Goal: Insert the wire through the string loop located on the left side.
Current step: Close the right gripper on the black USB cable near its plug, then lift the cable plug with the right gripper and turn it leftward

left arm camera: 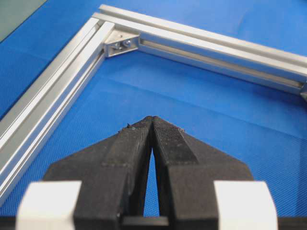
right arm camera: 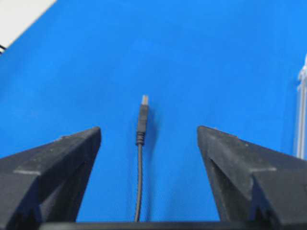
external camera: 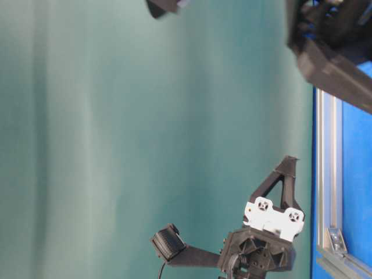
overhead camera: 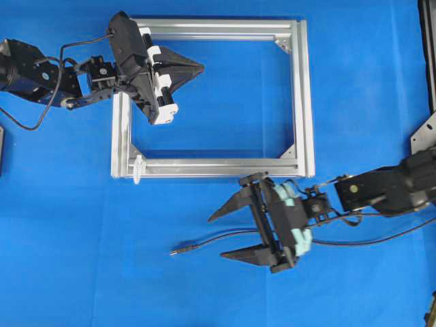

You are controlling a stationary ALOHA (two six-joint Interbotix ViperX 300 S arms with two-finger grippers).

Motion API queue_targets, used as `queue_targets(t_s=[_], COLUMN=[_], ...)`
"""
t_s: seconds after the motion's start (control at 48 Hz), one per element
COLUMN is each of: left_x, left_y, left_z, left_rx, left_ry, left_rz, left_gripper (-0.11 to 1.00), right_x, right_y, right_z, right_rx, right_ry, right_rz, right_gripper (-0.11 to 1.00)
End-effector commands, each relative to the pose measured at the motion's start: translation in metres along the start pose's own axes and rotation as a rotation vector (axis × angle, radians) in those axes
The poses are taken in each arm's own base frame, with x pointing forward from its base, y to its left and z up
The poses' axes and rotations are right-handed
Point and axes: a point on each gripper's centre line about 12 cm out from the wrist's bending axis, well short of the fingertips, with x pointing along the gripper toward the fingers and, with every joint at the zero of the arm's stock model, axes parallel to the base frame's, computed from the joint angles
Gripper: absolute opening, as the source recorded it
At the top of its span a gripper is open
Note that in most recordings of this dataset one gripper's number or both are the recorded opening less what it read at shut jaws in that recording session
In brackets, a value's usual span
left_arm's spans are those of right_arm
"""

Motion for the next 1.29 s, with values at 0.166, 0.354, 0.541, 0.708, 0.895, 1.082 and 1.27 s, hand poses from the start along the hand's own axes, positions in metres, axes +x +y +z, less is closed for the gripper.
queue_targets(t_s=[0.166, 0.354, 0.541, 0.708, 0.895, 1.082, 1.27], left_x=[-0.001, -0.002, -0.002, -0.002, -0.002, -0.003, -0.003], left_y=[-0.001, -0.001, -0.001, -0.001, -0.001, -0.001, -0.001], left_z=[0.014, 0.014, 0.014, 0.014, 0.013, 0.013, 0.012], left_rx=[-0.002, -0.002, -0.002, -0.002, -0.001, -0.003, -0.001], left_ry=[-0.043, -0.041, -0.041, -0.041, -0.04, -0.04, -0.035], left_rz=[-0.005, -0.005, -0.005, -0.005, -0.005, -0.004, -0.004], left_gripper=[0.0, 0.0, 0.0, 0.0, 0.0, 0.0, 0.0], right_x=[0.031, 0.044, 0.044, 0.045, 0.048, 0.046, 0.047], right_y=[-0.001, -0.002, -0.002, -0.002, -0.002, -0.002, -0.002], right_z=[-0.012, -0.027, -0.027, -0.026, -0.027, -0.029, -0.029], right_rx=[0.048, 0.078, 0.079, 0.079, 0.072, 0.064, 0.064], right_ry=[0.01, 0.04, 0.036, 0.034, 0.037, 0.049, 0.053], right_rz=[-0.005, -0.009, -0.008, -0.008, -0.009, -0.005, -0.005], right_gripper=[0.84, 0.84, 0.84, 0.8, 0.46, 0.02, 0.01])
